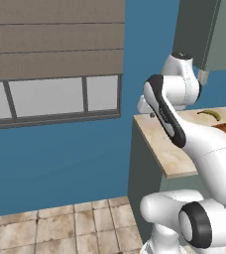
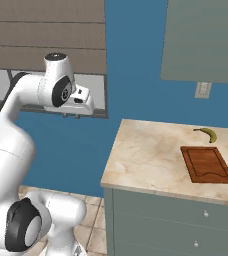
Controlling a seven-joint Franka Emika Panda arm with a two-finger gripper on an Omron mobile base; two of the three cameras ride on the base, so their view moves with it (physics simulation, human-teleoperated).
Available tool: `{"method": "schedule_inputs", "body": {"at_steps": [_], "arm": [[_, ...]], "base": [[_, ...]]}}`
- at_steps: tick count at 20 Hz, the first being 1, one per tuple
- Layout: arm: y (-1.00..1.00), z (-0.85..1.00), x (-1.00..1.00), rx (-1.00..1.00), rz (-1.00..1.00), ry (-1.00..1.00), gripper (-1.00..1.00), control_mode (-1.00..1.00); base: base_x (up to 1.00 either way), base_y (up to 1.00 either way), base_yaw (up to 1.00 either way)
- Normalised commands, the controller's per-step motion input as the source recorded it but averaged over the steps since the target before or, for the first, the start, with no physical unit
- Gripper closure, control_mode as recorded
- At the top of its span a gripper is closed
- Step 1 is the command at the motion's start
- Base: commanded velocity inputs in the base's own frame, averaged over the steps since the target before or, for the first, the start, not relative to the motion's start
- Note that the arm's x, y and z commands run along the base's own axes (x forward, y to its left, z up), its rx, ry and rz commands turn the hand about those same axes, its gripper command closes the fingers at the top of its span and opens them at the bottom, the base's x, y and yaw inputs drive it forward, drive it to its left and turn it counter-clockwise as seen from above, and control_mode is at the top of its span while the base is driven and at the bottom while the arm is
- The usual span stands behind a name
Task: Open the drawer on the right and place the cutting tools on the cutting board.
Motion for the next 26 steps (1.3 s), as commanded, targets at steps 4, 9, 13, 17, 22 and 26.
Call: {"method": "schedule_inputs", "body": {"at_steps": [4, 9, 13, 17, 22, 26], "arm": [[-0.21, 0.00, -0.18, 0.08, -0.01, -0.11, -1.00, -1.00], [-0.87, 0.00, -0.45, 0.28, -0.11, -0.19, -1.00, -1.00], [-1.00, 0.00, -0.50, 0.37, -0.13, -0.17, -1.00, -1.00], [-1.00, -0.01, -0.50, 0.37, -0.13, -0.17, -1.00, -1.00], [-1.00, -0.13, -0.42, 0.27, -0.10, -0.12, -1.00, -1.00], [-1.00, -0.23, -0.32, 0.24, -0.07, -0.09, -1.00, -1.00]], "base": [[0.00, 0.00, 0.00], [0.00, 0.00, 0.00], [0.00, 0.00, 0.00], [0.00, 0.00, 0.00], [0.00, 0.00, 0.00], [0.00, 0.00, 0.00]]}}
